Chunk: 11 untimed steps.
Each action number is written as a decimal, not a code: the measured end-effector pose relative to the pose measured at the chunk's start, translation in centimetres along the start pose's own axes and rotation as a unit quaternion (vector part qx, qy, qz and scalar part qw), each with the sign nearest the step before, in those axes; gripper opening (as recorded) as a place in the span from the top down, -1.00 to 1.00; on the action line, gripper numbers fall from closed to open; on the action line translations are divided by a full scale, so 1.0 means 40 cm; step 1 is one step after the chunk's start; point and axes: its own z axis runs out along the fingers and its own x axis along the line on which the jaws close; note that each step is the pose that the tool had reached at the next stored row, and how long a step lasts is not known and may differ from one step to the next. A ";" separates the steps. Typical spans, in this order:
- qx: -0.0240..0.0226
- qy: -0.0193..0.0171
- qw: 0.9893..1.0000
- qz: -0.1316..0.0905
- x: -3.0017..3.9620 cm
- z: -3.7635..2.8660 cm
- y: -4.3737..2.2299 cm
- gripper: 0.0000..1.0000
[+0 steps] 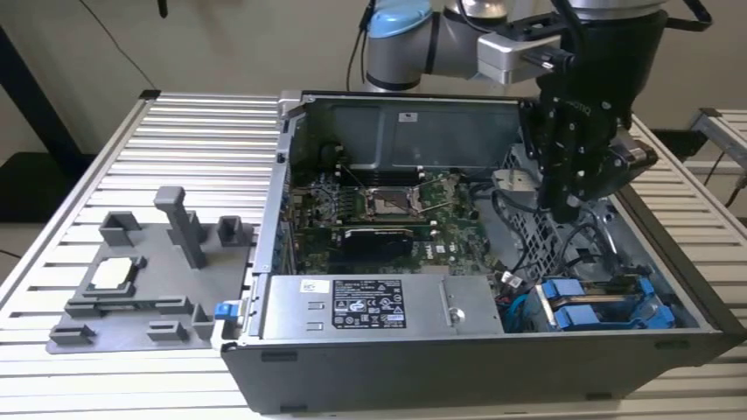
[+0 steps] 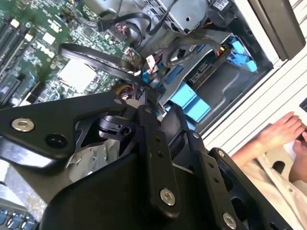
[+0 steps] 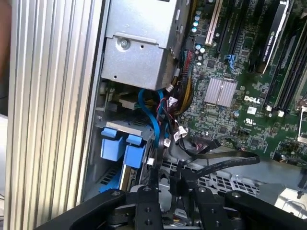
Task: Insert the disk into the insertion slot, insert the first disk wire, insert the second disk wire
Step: 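Insert the first disk wire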
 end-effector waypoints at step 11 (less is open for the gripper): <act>-0.001 0.005 1.000 -0.001 -0.002 0.002 0.000 0.68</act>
